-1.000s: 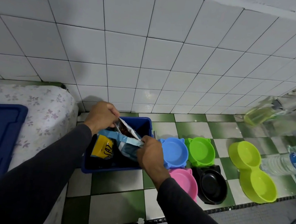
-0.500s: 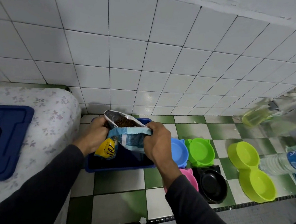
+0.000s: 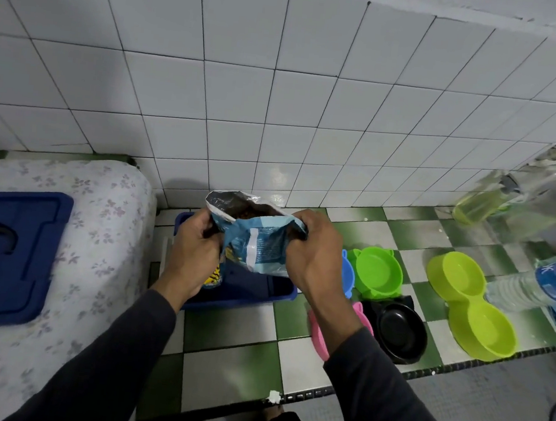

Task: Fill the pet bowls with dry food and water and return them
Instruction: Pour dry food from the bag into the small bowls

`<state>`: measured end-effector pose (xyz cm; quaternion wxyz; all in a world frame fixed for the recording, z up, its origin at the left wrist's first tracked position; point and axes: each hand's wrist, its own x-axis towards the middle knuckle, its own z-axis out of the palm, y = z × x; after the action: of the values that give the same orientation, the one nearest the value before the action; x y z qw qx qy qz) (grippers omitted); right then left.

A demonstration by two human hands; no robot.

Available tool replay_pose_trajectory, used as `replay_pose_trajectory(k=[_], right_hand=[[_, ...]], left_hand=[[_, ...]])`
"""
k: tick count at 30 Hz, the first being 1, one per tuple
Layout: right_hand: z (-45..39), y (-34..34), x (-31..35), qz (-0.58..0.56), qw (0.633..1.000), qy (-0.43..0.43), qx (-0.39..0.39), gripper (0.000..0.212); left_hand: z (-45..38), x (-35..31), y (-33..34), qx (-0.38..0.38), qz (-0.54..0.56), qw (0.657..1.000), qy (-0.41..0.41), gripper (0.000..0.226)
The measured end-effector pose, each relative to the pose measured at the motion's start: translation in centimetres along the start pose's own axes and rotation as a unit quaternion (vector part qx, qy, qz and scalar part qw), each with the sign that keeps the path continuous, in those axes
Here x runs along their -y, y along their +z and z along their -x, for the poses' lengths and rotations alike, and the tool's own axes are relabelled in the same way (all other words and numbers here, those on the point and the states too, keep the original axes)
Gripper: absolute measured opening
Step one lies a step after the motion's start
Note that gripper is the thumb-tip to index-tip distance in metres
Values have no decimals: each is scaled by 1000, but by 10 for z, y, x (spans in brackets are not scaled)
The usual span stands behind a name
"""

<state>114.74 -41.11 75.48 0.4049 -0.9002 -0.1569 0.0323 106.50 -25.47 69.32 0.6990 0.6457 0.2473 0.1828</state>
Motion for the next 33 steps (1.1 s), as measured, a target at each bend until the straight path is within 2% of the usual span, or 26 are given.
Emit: replay_pose_trajectory(k=[10, 18, 25, 33], right_hand=[[-6, -54, -38, 12, 997, -39, -61, 27], [-36, -103, -118, 30, 999, -13, -15, 29], [-63, -138, -181, 34, 999, -23, 29, 32], [-80, -154, -223, 54, 997, -38, 50, 26]], left_hand=[[17, -5, 81, -6, -22, 1000, 13, 31], [28, 19, 175, -34, -43, 998, -9, 29], [35, 45, 251, -56, -8, 997, -55, 26], [41, 63, 298, -65, 14, 993, -93, 24]])
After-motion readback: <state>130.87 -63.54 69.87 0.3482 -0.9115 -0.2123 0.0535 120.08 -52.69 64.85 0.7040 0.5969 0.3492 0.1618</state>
